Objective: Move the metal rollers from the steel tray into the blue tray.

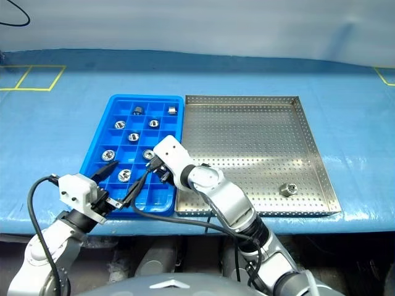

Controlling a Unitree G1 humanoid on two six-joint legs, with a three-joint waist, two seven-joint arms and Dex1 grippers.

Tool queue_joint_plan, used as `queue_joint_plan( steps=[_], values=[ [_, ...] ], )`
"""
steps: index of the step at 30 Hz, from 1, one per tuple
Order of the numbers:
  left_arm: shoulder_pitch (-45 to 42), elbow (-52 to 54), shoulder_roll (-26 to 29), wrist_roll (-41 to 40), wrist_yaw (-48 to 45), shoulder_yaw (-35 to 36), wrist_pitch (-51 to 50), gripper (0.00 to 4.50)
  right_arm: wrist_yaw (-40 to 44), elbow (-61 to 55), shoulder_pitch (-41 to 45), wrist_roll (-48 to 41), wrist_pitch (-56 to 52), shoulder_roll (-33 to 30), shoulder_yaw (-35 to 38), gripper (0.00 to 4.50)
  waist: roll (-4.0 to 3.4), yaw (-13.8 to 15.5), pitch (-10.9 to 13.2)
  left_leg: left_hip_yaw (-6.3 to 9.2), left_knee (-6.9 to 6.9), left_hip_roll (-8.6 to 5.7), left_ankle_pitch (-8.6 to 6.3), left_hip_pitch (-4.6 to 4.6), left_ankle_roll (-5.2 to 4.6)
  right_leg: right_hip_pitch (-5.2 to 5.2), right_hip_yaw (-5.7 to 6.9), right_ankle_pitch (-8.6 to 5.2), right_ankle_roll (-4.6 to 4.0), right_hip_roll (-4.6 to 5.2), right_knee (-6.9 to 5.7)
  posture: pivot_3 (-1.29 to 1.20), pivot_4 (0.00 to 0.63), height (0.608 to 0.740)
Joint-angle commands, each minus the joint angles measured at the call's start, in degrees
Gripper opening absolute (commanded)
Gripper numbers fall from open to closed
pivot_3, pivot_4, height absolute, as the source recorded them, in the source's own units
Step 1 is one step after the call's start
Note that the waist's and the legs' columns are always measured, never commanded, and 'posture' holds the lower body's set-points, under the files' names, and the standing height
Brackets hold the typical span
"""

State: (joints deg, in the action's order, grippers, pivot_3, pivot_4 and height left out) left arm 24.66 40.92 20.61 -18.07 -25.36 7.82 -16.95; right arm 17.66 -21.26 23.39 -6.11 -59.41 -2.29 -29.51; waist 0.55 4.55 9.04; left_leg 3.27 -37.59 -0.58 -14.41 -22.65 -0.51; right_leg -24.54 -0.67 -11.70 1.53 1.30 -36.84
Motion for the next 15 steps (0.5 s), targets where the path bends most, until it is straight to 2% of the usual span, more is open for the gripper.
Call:
queue_joint_plan(
  steps=[1, 7, 13, 15],
  values=[
    [-1.0, 0.6, 0.4, -0.1, -0.4, -0.6, 1.2, 4.5, 0.5, -3.1, 0.0, -0.8, -0.9, -0.5, -0.5, 1.74, 0.0, 0.1, 0.0, 0.0, 0.0, 0.0, 0.0, -0.01, 0.0, 0.0, 0.0, 0.0, 0.0, 0.0, 0.0, 0.27, 0.15, 0.74],
    [-2.1, -0.3, 0.5, -0.3, -1.0, -1.1, 1.1, 4.5, 1.2, -2.9, -0.6, -1.4, -1.1, -1.2, -2.6, 1.74, 0.01, -0.2, 0.0, -0.02, 0.0, -0.04, 0.0, -0.03, 0.0, 0.0, -0.01, 0.01, 0.01, 0.05, 0.03, 0.25, 0.15, 0.74],
    [-3.1, -1.2, 0.6, -0.5, -1.4, -1.5, 1.0, 4.5, -0.5, 2.1, -0.5, 0.1, 2.5, -0.6, -2.6, 1.74, 0.01, -0.6, 0.0, -0.02, 0.0, 0.0, 0.0, 0.02, 0.0, 0.01, -0.01, 0.0, 0.01, 0.0, 0.0, 0.23, 0.15, 0.74],
    [-3.6, -1.4, 0.8, -0.6, -1.7, -1.8, 1.0, 4.5, -1.5, 3.9, -0.4, 0.6, 3.8, -0.1, -1.5, 2.48, 0.01, -0.7, 0.0, -0.03, 0.0, 0.01, 0.0, 0.04, 0.01, 0.02, -0.02, 0.0, 0.01, 0.0, -0.01, 0.23, 0.15, 0.74]
  ],
)
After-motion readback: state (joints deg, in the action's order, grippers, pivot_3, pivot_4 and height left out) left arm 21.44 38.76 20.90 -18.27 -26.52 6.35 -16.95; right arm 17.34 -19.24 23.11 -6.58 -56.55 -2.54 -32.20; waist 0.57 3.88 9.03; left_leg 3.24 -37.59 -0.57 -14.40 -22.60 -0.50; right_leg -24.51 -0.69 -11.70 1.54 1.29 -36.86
